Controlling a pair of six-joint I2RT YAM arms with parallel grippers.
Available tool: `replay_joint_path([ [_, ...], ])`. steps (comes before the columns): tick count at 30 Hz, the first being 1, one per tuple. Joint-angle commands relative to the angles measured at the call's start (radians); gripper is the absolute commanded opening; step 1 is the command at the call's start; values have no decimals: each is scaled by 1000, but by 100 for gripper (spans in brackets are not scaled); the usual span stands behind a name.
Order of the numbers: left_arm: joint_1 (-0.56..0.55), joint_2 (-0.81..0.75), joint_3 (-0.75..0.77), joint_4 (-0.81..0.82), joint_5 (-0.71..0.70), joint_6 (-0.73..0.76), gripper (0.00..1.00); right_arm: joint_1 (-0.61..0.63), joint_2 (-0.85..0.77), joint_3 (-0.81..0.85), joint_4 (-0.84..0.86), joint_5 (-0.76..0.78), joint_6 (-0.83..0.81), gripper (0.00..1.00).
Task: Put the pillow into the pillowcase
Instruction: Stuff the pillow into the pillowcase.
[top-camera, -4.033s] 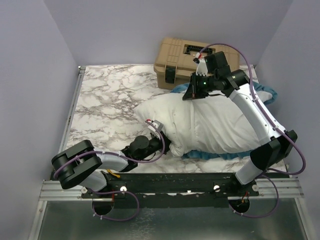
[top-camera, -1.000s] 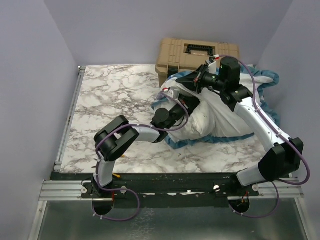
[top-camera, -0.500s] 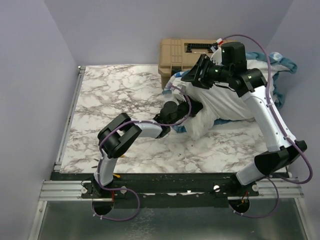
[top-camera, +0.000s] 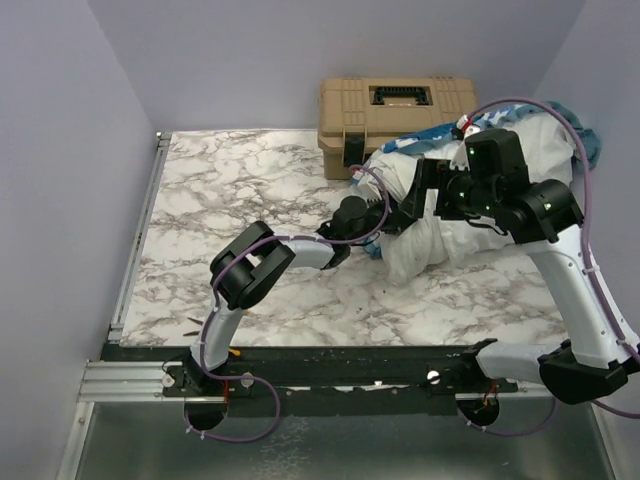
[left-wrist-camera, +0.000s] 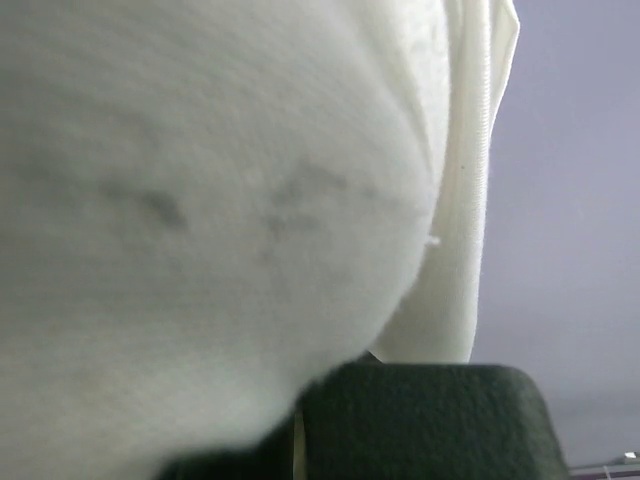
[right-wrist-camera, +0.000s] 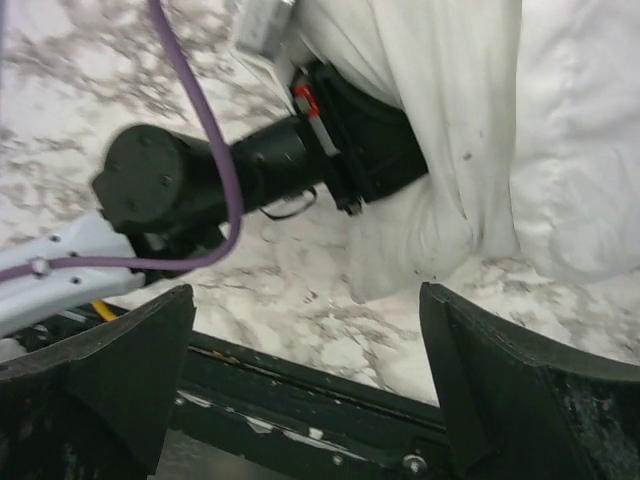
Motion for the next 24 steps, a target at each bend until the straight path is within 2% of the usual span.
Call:
replay_joint_path([
  [1, -5, 83, 83, -32, 70, -88, 0, 0, -15, -192, -59, 136, -39, 100],
  [8, -6, 108, 159, -19, 85, -129, 0, -1, -47, -537, 232, 174, -29, 99],
  [10, -5, 102, 156, -17, 84, -134, 2, -1, -17, -599, 339, 188, -26, 95],
  [13, -3, 94, 148, -15, 86, -140, 5, 0, 75, -626, 413, 256, -7, 89],
  [14, -4, 92, 147, -13, 87, -140, 6, 0, 101, -631, 436, 272, -9, 84],
  [17, 3, 71, 129, -7, 85, -137, 12, -2, 151, -644, 511, 276, -47, 45],
  [20, 29, 2, 56, -6, 56, -119, 33, -16, 173, -608, 517, 246, -60, 2],
  [22, 60, -75, -34, -6, 13, -115, 49, -38, 172, -586, 516, 219, -59, 0],
  [24, 98, -164, -123, -8, -12, -101, 58, -66, 171, -562, 508, 182, -63, 0],
])
